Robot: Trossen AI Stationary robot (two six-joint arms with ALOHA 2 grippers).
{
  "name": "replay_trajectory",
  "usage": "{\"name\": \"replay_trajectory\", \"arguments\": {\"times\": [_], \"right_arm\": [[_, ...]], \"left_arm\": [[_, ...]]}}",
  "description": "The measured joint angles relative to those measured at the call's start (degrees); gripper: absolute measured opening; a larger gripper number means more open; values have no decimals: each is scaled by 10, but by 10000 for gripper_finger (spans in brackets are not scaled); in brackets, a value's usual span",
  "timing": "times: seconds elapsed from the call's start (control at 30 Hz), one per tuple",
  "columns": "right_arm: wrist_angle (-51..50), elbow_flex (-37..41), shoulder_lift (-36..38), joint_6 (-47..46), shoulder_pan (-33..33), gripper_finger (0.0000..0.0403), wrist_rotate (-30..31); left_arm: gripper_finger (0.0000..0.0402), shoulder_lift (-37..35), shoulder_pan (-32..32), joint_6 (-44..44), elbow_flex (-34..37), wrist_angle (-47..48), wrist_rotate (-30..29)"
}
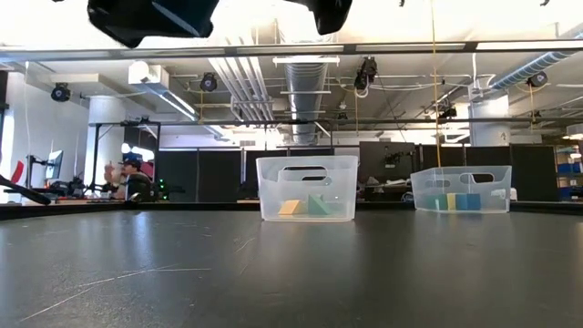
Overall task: Sort blocks by size
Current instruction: Put the blue cylindrical block into the bottom transparent bin
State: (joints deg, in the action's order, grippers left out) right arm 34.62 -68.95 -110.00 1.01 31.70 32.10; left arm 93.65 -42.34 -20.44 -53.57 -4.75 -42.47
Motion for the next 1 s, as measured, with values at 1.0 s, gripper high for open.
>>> {"name": "replay_trajectory", "arguments": {"times": [1.0], "right_arm": [[-66, -2, 73, 15, 48, 253, 25]], "left_arm": [[111, -11, -97, -285, -268, 682, 93]]}}
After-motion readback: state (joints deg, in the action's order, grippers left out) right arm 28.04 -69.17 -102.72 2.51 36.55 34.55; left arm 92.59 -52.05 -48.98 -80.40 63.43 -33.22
